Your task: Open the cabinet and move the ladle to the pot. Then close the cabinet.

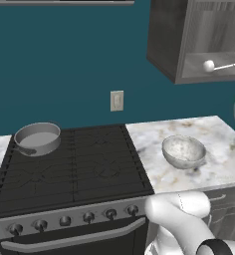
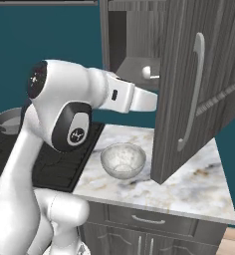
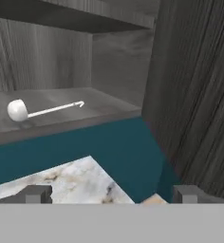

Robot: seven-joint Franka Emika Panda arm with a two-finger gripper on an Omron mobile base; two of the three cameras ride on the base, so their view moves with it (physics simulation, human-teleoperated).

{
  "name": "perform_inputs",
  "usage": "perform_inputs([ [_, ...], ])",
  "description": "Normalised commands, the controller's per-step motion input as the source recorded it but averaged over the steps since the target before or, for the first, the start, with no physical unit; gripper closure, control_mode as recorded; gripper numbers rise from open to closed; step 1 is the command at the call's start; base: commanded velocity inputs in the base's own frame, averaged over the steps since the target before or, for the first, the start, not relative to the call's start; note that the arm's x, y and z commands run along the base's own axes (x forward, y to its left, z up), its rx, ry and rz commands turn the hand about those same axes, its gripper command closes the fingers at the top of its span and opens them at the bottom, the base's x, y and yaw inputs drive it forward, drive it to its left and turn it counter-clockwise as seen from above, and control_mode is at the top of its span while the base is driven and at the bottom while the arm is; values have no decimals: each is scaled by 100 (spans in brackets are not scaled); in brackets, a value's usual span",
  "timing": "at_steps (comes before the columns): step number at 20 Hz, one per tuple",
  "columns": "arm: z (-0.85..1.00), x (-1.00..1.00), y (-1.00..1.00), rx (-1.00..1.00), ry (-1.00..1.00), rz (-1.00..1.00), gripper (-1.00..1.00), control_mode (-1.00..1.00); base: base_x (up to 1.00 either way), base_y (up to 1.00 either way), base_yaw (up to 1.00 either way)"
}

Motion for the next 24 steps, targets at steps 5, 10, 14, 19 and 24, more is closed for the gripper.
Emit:
perform_inputs([
  [5, 9, 33, 30, 18, 11, 29, -100, -100, 0, 0, 0],
  [10, 13, 36, 22, 15, 10, 20, -100, -100, 0, 0, 0],
  [14, 0, 42, 18, 13, 13, 17, -100, -100, 0, 0, 0],
  [19, -1, 55, 20, 9, 16, 14, -100, -100, 0, 0, 0],
  [24, -1, 61, 4, 1, 0, 7, -100, -100, 0, 0, 0],
])
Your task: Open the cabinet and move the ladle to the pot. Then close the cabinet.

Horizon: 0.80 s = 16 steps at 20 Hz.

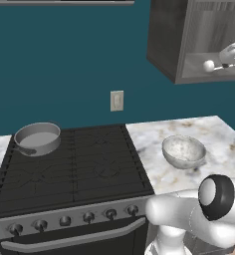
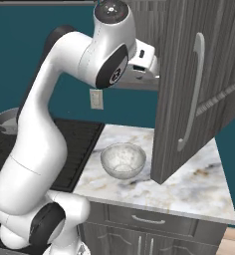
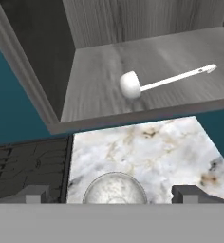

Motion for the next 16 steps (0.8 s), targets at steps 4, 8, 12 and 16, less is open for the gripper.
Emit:
perform_inputs([
  [4, -6, 64, 0, 0, -2, 2, -100, -100, 0, 0, 0],
  [8, -23, 51, 0, 0, 0, 0, -100, -100, 0, 0, 0],
  [12, -34, 49, 0, 0, 0, 0, -100, -100, 0, 0, 0],
  [16, -22, 52, -9, 0, 0, 0, -100, -100, 0, 0, 0],
])
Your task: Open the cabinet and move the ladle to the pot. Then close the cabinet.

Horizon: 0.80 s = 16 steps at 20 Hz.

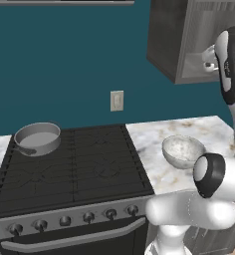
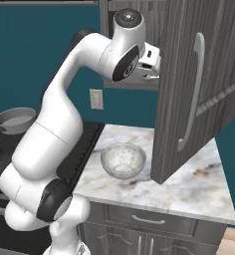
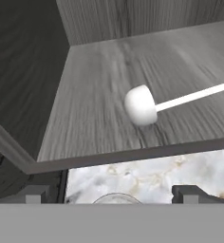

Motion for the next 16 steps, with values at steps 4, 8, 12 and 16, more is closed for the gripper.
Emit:
perform_inputs([
  [4, -9, 56, -14, 0, 0, 0, -100, -100, 0, 0, 0],
  [8, -7, 53, -31, 0, 0, 0, -100, -100, 0, 0, 0],
  [12, -2, 49, -36, 0, 0, 0, -100, -100, 0, 0, 0],
  [16, -1, 40, -18, 0, 0, 0, -100, -100, 0, 0, 0],
])
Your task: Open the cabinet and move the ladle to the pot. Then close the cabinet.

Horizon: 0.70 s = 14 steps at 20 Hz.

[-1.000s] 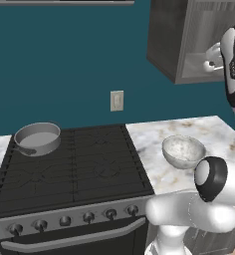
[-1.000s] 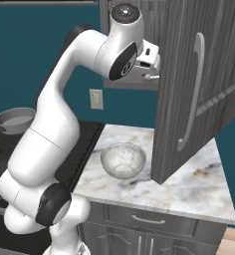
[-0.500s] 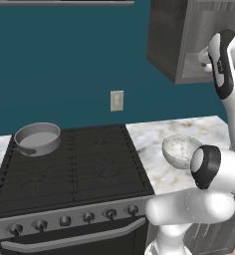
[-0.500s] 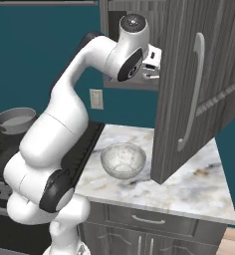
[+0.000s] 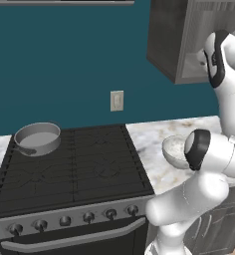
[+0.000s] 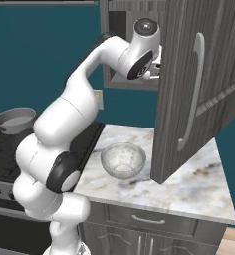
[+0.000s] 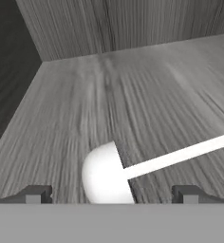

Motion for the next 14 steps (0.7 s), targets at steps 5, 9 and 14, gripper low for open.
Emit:
perform_inputs([
  [5, -10, 40, 0, 0, 1, 1, -100, -100, 0, 0, 0],
  [9, -31, 6, 0, 0, 5, 1, -100, -100, 0, 0, 0],
  [14, -45, -17, 0, 0, 4, 0, -100, -100, 0, 0, 0],
])
